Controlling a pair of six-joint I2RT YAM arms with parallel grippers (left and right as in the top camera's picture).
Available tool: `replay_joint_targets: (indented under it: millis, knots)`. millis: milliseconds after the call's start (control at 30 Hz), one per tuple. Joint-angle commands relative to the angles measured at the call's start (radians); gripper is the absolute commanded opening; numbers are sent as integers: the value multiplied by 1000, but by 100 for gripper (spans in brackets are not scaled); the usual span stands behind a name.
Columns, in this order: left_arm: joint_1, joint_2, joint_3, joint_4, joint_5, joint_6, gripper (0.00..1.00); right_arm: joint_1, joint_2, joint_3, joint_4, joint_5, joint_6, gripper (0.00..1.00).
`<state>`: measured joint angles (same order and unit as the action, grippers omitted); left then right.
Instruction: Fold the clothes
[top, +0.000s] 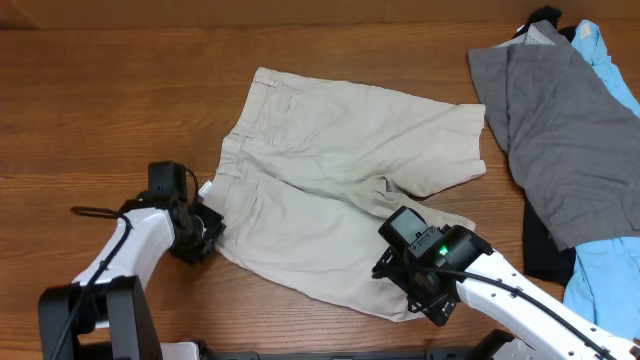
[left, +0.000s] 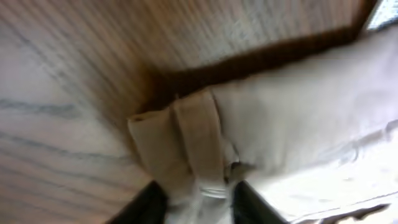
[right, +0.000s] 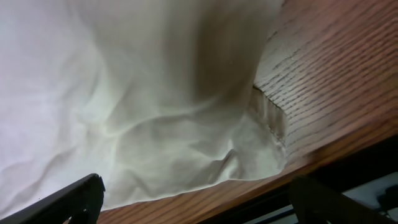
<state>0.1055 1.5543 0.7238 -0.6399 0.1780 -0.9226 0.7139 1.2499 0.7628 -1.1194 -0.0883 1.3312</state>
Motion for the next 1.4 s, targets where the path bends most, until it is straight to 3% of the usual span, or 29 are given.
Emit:
replay_joint_targets:
  millis: [0, 267, 600, 700, 767, 800, 833, 867, 1067, 1367]
  knots:
    - [-1, 113, -37, 43, 6, 1, 4, 2, -9, -5, -29, 1, 12, 99]
    - [-1, 119, -37, 109, -1, 10, 4, 4, -9, -36, -104, -6, 251, 98]
    - [-1, 119, -37, 125, -1, 37, 4, 4, -9, -203, 154, -82, 278, 79]
    - [-1, 119, -37, 125, -1, 37, 4, 4, -9, -240, 204, -86, 278, 61]
    - [-1, 119, -37, 125, -1, 37, 4, 4, -9, -246, 209, -86, 278, 43]
    - [-1, 119, -37, 125, -1, 37, 4, 4, -9, -246, 209, -85, 278, 31]
    - [-1, 119, -35, 125, -1, 37, 4, 4, -9, -246, 206, -85, 277, 7]
    - [-1, 119, -31, 125, -1, 47, 4, 4, -9, -246, 206, -85, 267, 4]
    - [38, 112, 64, 13, 31, 140, 4, 4, -24, -238, 175, -80, 151, 4]
    - [79, -25, 307, -235, 44, 381, 4, 4, -238, 9, -195, 149, 26, 4]
